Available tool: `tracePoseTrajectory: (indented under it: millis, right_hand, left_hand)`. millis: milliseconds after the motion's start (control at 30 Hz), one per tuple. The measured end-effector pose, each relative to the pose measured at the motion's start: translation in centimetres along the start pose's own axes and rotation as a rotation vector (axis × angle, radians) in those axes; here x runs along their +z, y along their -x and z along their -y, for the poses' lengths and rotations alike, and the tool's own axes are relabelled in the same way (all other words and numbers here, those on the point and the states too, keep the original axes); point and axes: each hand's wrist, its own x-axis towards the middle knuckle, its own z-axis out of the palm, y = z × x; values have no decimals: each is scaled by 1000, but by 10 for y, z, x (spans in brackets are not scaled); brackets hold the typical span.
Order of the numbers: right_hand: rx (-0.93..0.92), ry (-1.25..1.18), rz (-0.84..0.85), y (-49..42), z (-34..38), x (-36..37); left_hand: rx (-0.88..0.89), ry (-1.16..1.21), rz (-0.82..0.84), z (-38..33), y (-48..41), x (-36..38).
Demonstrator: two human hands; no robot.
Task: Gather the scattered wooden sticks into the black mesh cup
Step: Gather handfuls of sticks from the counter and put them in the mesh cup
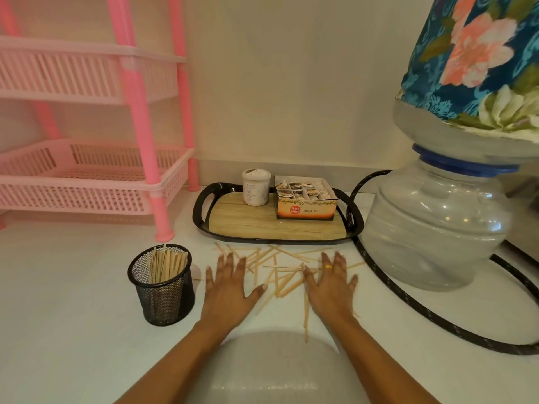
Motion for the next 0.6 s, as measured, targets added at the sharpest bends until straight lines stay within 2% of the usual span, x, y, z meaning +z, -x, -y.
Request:
tracePoseTrajectory:
  millis: [67,133,267,400,533,600]
  right_hand:
    - [114,67,44,-5,-2,0]
    - [121,126,117,-9,-1,2]
    - [-62,138,200,-13,0,6]
    - [-272,31,250,-12,2,4]
    - [-349,-144,116,-13,7,0]
    - [-312,-148,31,-14,9,1]
  left_hand:
    - [-91,-7,4,2,-9,-2]
    - [-123,-22,44,2,-16,-2]
    - [-40,-38,137,0,-24,2]
    - [57,-1,128,-2,-23,1]
    - [198,33,-22,-6,-20,-5]
    - [227,45,-68,-6,-18,-6]
